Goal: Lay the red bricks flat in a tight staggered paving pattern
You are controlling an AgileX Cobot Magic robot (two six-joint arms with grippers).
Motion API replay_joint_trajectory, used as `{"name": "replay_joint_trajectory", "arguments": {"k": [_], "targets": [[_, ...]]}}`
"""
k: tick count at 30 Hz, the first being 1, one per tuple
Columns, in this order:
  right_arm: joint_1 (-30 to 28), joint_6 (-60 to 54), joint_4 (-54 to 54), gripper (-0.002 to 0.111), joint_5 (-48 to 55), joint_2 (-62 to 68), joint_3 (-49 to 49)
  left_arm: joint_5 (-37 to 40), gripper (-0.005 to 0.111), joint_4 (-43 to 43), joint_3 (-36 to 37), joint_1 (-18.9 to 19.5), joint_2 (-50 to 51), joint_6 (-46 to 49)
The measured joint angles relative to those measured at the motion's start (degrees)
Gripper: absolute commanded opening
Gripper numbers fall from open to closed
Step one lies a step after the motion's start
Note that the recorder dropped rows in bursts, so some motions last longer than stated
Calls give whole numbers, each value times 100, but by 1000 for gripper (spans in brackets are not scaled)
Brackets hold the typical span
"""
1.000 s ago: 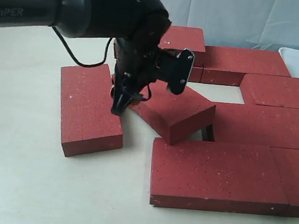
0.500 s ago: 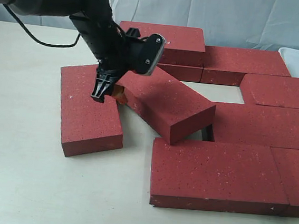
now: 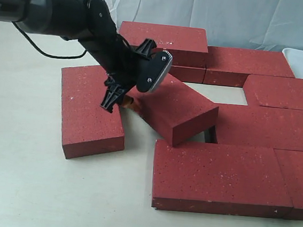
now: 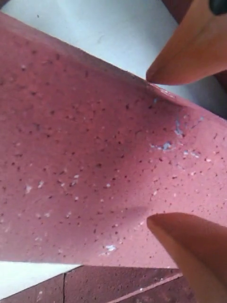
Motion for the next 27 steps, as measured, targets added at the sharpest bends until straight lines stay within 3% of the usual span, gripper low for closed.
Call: {"name": "replay_joint_trajectory", "arguments": {"k": [3,5,6,8,13,17,22,25,26,27], "targets": [[0,0,0,-1,0,0,0,-117,56,0,0,0,145,27],[0,0,0,-1,0,0,0,-131,40,0,13,0,199,38],[0,0,0,-1,0,0,0,-141,18,0,13,0,199,38],[0,0,0,-1,0,0,0,-141,1,0,13,0,211,50],[0,0,0,-1,0,0,0,51,0,-93,48,0,-182,-323],[0,0,0,-1,0,0,0,163,0,297,48,0,-998,-1619],[0,0,0,-1,0,0,0,139,0,605,48,-90,-1084,-3254],[0,0,0,-1,0,0,0,-429,0,2441,48,-723,-709,-5735],[0,0,0,-1,0,0,0,-570,0,3486,48,-1045,-512,-6781],[0,0,0,-1,0,0,0,-615,0,4040,48,-1156,-434,-7278]]}}
